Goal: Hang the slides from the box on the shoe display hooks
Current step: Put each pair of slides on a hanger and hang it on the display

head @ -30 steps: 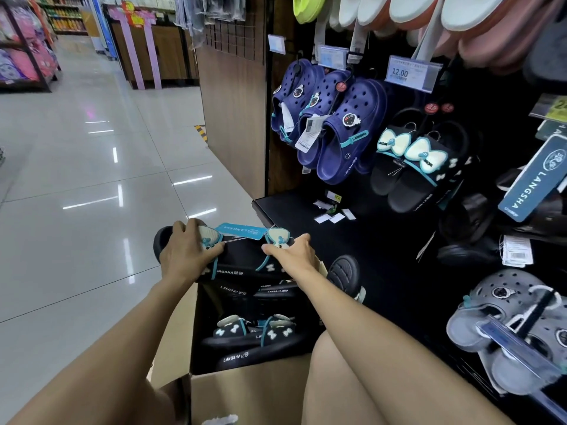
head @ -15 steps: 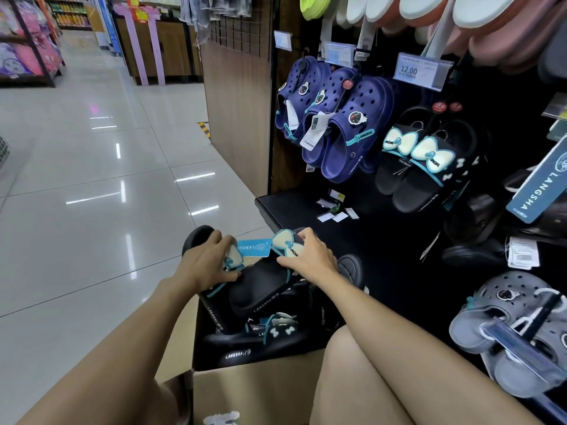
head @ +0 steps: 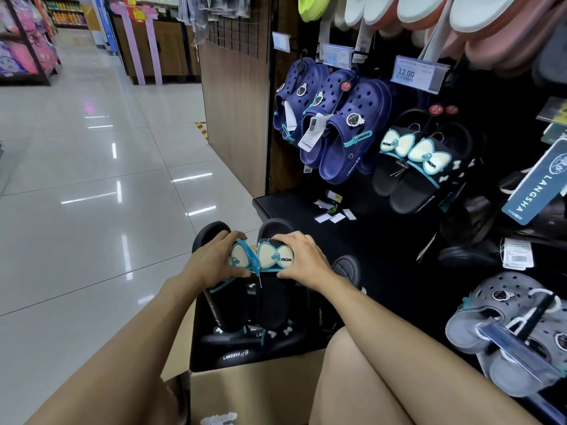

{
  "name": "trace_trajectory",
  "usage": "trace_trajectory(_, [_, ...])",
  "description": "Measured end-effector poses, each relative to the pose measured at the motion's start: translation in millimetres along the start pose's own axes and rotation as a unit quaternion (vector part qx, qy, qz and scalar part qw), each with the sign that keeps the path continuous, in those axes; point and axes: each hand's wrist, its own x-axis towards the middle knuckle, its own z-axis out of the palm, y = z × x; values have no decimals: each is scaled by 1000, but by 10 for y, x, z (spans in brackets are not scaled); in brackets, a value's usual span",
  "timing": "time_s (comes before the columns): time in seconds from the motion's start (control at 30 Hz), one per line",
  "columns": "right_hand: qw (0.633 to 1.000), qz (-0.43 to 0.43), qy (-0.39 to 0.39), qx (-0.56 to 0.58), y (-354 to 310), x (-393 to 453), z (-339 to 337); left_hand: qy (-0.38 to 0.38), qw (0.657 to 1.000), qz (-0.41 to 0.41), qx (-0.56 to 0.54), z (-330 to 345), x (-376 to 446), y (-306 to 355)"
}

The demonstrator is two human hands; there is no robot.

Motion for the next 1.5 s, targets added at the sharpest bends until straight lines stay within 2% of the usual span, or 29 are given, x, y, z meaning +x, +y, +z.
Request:
trace_trajectory(0.2, [998,-43,-27,22,-5,8,26,35,998,27,-45,72,46,17])
trace_trajectory(0.37, [996,-79,-17,21,-9,-9,15,21,996,49,-68,79,79,14])
trace_trajectory(0.53, [995,-95,-13,18,4,-33,-23,8,997,24,-67,121,109,-9])
trace_trajectory(0.73, [996,-88,-16,27,21,-24,-4,68,997,6,-46,175,147,78])
trace_trajectory(0.9, [996,-73,-15,55,64,-3,4,102,992,-21,-71,159,189,162])
trace_trajectory(1.4, [995,-68,26,68,314,-95,-200,132,983,-18,-123,245,302,513])
trace_trajectory(1.5, [986,-43,98,126,457,-155,-278,138,983,-25,-118,266,327,632])
